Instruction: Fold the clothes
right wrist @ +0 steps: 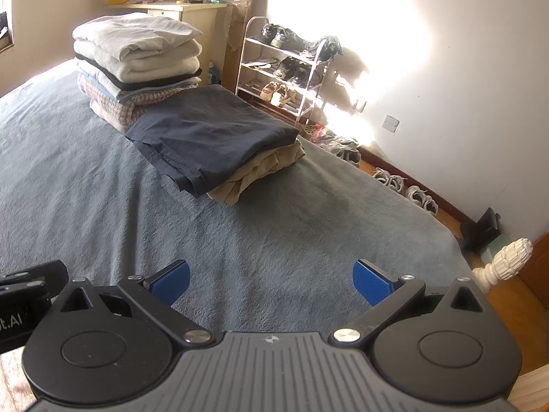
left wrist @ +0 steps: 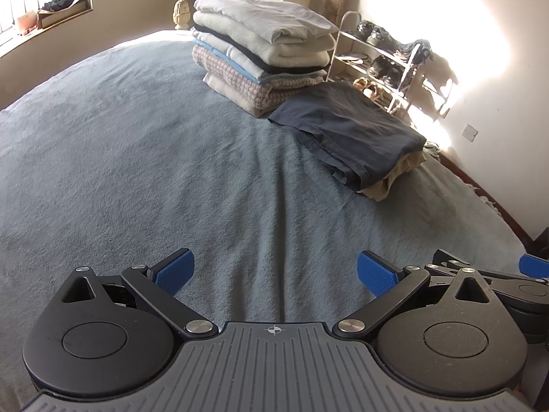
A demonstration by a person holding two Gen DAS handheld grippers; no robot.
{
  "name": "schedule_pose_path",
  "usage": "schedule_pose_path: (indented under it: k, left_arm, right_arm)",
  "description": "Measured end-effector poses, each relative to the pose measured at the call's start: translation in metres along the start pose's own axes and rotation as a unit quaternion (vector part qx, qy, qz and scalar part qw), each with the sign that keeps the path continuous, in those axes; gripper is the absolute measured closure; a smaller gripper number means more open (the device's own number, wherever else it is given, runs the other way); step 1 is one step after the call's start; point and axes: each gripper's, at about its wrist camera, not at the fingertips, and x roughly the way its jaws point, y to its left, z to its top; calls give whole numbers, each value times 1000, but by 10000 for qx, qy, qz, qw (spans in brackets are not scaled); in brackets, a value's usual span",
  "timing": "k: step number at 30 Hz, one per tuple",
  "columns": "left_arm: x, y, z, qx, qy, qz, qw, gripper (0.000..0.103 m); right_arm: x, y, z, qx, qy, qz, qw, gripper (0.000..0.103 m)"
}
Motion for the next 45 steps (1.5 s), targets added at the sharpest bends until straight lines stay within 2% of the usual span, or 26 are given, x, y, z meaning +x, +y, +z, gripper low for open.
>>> schedule_pose_path:
  k: [45]
  left_arm:
    - [2, 0, -2, 7, 68, -32, 10000, 1]
  right_arm:
    - [2, -3, -4, 37, 63, -84, 9999, 0]
